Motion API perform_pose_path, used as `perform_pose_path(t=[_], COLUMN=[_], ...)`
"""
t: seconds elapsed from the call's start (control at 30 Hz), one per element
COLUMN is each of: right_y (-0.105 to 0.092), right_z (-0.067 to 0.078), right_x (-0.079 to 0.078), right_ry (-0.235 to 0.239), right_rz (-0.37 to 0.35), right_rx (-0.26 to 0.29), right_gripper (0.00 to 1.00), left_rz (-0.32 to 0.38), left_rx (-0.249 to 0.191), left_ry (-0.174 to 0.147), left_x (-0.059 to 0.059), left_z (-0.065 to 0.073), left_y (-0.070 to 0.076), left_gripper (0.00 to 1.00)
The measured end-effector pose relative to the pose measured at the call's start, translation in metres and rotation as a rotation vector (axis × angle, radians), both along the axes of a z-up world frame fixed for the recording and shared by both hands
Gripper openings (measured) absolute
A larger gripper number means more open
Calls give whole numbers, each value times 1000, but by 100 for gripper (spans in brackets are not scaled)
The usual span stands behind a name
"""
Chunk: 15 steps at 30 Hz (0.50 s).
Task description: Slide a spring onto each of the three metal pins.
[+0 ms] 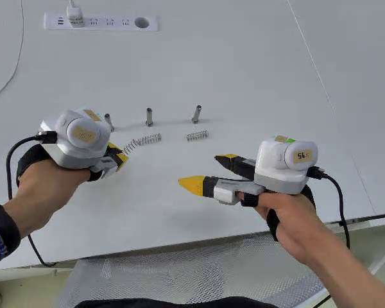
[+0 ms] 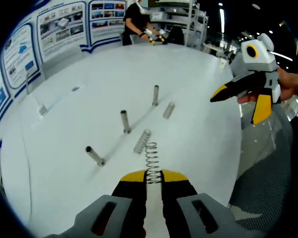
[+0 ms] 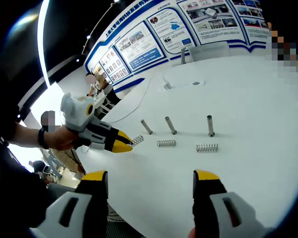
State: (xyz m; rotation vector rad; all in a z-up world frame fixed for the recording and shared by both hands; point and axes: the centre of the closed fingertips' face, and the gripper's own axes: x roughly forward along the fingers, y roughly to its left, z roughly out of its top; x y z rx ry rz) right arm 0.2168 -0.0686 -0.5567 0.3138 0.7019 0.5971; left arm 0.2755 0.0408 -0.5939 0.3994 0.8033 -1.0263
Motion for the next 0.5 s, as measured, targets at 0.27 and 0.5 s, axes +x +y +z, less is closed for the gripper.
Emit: perform_pose_path(t=[0.27,0.5], right_y=[9,16], right_z=[18,31], right_x=[16,21], right_ry=[-47,-72], right_rz=[50,116], right_rx=[33,36], right_gripper=[59,55], left_rz=[-46,-105], left_rx=[-67,-106], left_ry=[-19,-33], left_x=[-13,-27], left_z=[25,43], left_y=[-16,-32], left_gripper=[10,10])
